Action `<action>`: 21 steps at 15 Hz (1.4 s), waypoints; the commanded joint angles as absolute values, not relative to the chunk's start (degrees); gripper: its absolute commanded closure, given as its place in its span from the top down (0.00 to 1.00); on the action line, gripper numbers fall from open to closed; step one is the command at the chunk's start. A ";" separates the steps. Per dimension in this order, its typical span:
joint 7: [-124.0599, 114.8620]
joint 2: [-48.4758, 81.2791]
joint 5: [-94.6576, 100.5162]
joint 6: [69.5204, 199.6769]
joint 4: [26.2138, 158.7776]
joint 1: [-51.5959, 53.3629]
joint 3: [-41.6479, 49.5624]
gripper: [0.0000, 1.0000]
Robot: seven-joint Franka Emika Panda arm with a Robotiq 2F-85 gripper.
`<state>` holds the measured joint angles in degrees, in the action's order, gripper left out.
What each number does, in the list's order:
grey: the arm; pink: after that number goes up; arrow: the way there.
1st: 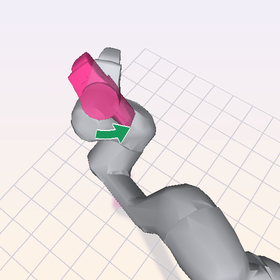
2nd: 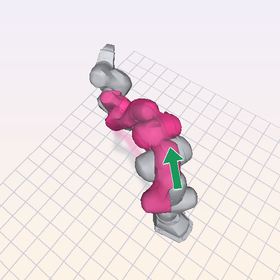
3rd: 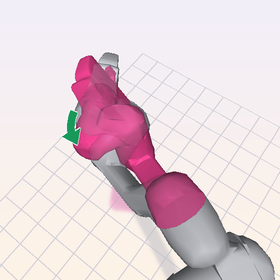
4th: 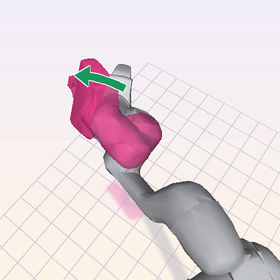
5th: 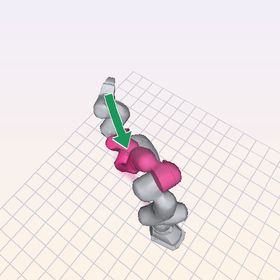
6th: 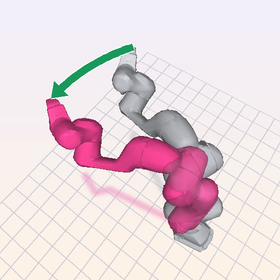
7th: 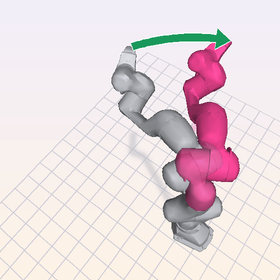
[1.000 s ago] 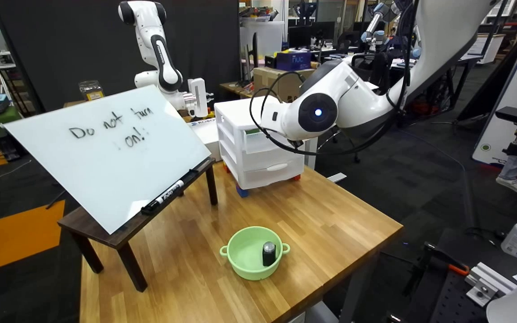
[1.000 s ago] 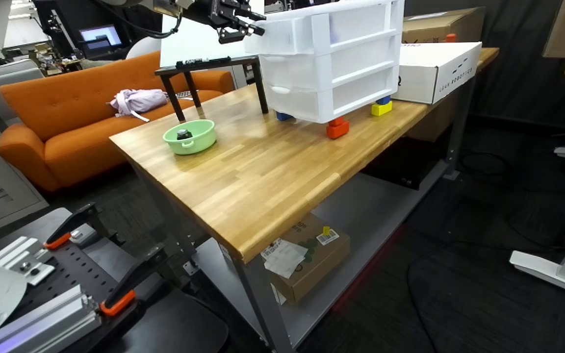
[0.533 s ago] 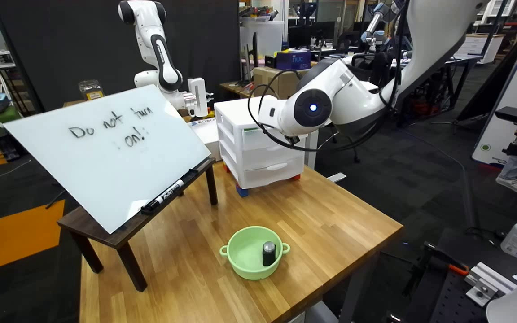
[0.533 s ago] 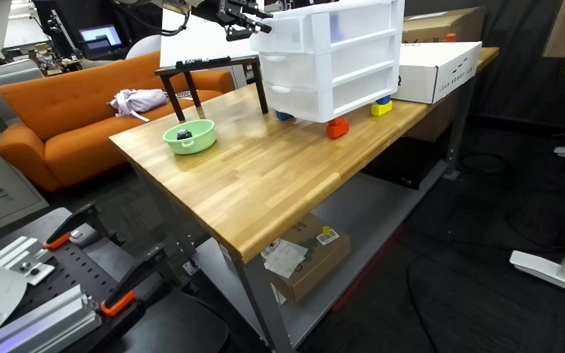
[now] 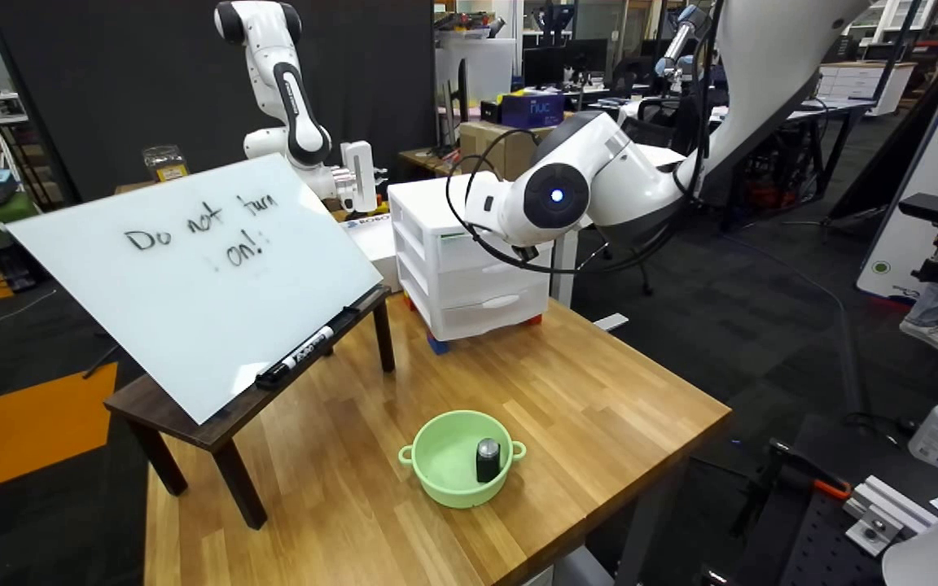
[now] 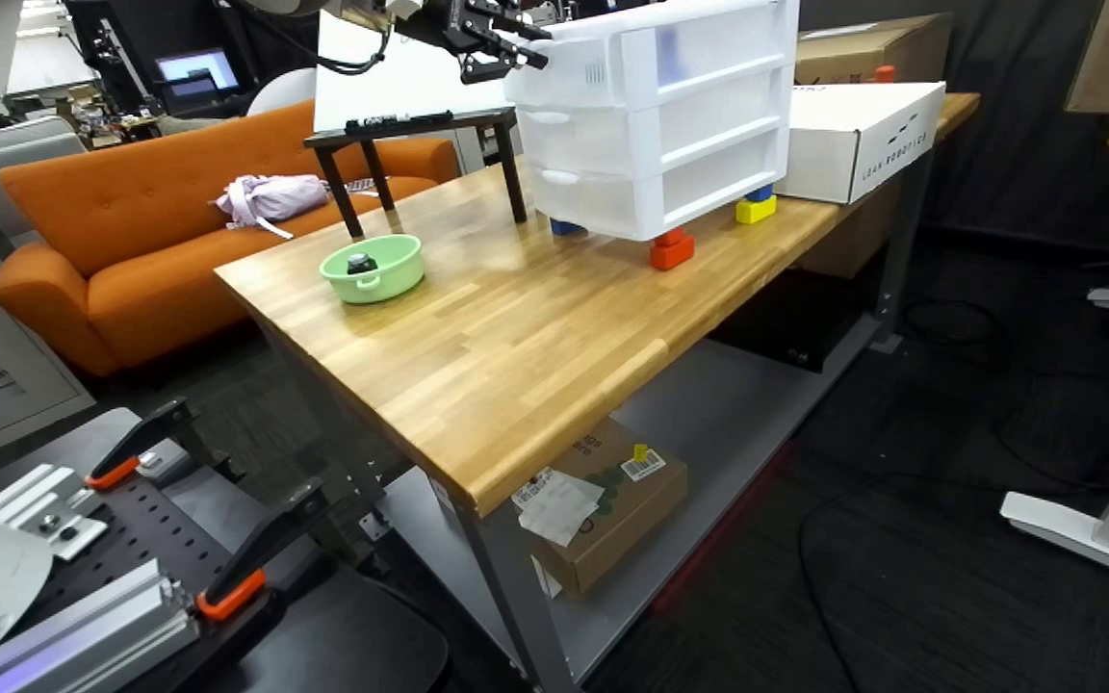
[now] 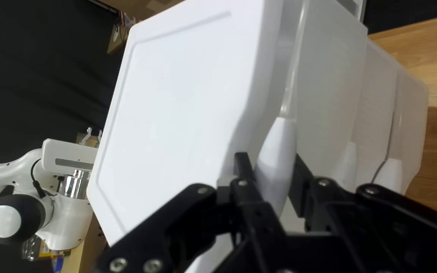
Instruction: Close the top drawer
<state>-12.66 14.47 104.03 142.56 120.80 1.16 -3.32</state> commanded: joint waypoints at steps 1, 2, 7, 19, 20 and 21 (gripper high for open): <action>-10.79 15.91 105.25 144.75 118.20 0.28 -3.05 0.07; -10.73 16.09 105.26 144.78 117.94 0.24 -3.04 0.07; -10.56 16.62 105.20 144.70 117.20 0.07 -3.06 0.51; -10.42 13.16 103.80 140.88 123.49 2.86 -4.85 1.00; -11.13 11.51 103.83 139.57 126.15 4.00 -5.65 1.00; -11.33 10.75 103.72 138.97 127.55 4.72 -6.24 1.00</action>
